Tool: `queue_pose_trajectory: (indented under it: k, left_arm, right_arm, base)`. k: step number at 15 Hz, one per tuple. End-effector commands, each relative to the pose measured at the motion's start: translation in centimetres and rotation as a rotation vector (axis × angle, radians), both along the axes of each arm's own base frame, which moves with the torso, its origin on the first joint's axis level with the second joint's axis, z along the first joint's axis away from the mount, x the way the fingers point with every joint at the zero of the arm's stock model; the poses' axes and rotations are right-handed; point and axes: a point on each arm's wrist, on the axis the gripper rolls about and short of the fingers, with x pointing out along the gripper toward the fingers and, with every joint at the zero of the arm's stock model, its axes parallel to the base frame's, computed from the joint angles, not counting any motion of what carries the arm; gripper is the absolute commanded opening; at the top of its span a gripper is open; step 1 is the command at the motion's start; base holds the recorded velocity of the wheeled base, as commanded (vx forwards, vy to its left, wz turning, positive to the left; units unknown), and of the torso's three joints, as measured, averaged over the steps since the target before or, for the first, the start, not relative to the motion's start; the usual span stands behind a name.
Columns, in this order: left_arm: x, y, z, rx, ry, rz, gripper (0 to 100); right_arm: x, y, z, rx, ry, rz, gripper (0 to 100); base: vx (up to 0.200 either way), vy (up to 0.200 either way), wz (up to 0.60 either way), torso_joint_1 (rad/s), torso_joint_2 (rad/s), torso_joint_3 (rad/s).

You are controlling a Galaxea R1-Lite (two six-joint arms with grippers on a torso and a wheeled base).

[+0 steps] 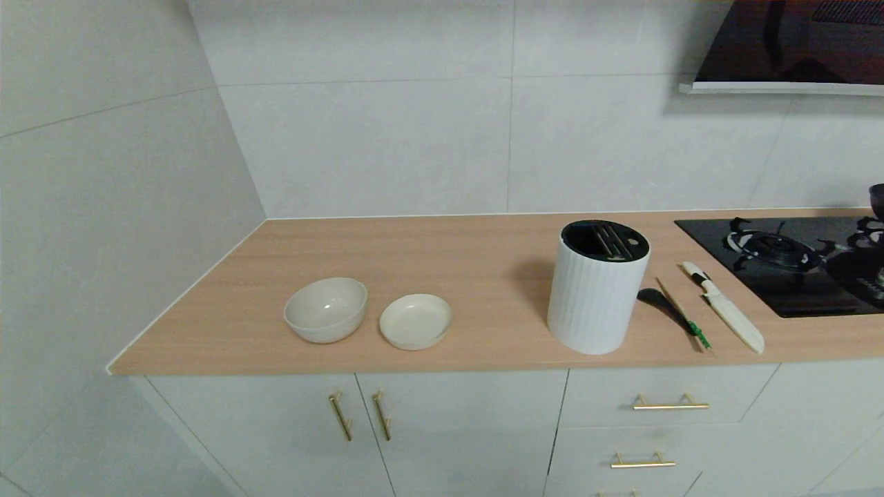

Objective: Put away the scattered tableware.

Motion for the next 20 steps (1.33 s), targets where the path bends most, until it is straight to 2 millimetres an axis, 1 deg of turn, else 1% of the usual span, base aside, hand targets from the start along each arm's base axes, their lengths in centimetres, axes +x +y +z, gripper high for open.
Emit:
queue_pose_trajectory:
  k: [1, 17, 20]
  left_arm:
    - [0.01, 0.0, 0.0, 0.0, 0.001, 0.0, 100]
    - [0.01, 0.0, 0.0, 0.0, 0.001, 0.0, 100]
    - [0.01, 0.0, 0.0, 0.0, 0.001, 0.0, 100]
  right_arm:
    - [0.01, 0.0, 0.0, 0.0, 0.001, 0.002, 100]
    - [0.01, 0.0, 0.0, 0.0, 0.001, 0.002, 100]
    - [0.01, 0.0, 0.0, 0.0, 0.001, 0.002, 100]
  base:
    - [0.0, 0.2, 0.0, 0.012, 0.0, -0.002]
    - [0.0, 0.2, 0.0, 0.003, 0.0, 0.001]
    - [0.0, 0.0, 0.0, 0.0, 0.0, 0.0]
